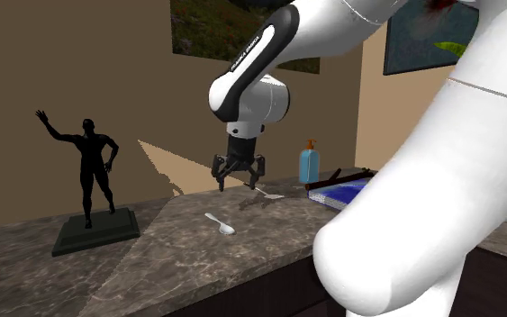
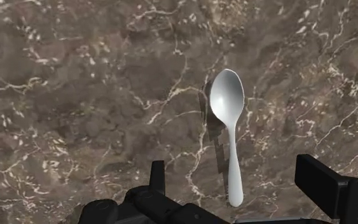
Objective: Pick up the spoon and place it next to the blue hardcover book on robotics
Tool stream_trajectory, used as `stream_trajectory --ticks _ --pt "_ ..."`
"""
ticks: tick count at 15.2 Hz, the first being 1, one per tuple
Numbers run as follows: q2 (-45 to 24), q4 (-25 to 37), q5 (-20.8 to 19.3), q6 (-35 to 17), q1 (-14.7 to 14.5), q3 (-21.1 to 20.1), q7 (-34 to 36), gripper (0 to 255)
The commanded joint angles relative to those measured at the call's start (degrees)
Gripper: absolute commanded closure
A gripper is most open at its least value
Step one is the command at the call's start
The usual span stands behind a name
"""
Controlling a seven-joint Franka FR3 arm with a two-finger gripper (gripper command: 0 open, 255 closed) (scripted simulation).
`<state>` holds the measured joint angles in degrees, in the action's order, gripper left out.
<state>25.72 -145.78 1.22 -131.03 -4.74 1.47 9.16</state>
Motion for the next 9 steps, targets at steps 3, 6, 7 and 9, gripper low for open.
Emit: stream_trajectory --ticks 3,6,7,9 --pt "-8.44 1.0 2.27 -9.09 -1.25 -0.53 1.1 0" --pt "-15.1 2.99 4.21 -14.93 -2.2 -0.88 1.47 0" --pt "-17.02 3.71 4.81 -16.47 -2.47 -0.97 1.51 0" --pt "-18.5 3.6 5.06 -18.05 -2.57 -1.01 1.34 0"
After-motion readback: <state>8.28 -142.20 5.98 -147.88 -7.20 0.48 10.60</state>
